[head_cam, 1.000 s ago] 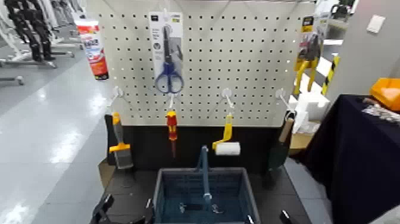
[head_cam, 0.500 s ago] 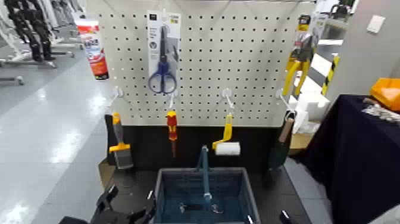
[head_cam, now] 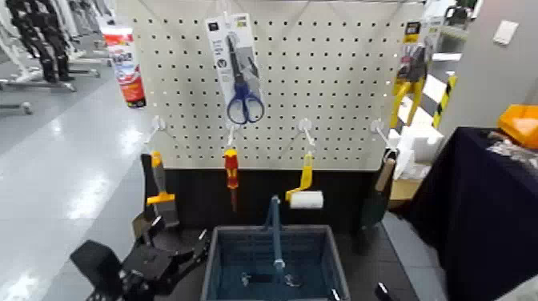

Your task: Put the blue scissors into the crate.

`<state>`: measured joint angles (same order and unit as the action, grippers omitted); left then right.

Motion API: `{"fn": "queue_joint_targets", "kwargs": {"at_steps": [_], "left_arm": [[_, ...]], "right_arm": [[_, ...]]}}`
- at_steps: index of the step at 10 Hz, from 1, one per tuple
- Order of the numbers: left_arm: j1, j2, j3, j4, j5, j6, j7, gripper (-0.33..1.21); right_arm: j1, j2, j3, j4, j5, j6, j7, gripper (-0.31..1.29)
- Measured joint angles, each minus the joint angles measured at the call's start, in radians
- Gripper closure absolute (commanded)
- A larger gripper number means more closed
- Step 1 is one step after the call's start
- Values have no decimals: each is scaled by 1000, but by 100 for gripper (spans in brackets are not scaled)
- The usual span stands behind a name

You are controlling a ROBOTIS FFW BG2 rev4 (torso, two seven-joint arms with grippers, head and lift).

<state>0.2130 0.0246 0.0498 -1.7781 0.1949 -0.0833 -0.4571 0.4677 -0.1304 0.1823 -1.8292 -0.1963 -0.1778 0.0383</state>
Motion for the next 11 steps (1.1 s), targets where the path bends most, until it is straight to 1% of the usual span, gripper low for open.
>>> {"fn": "queue_joint_targets", "kwargs": {"at_steps": [1, 3, 6, 11], "left_arm": [[-37, 2, 14, -1, -1, 51, -56, 12], [-106, 10, 28, 7, 0, 99, -113, 15], [-198, 26, 38, 26, 12, 118, -160, 15], [-345, 47, 28, 98, 50, 116, -260, 17]], "right_arm": [[-1, 0, 1, 1, 0, 0, 0, 23], [-4, 1, 2, 2, 0, 0, 0, 23], [-10, 1, 6, 2, 0, -2, 0, 23], [-18, 1, 10, 2, -1, -5, 0, 23]]}}
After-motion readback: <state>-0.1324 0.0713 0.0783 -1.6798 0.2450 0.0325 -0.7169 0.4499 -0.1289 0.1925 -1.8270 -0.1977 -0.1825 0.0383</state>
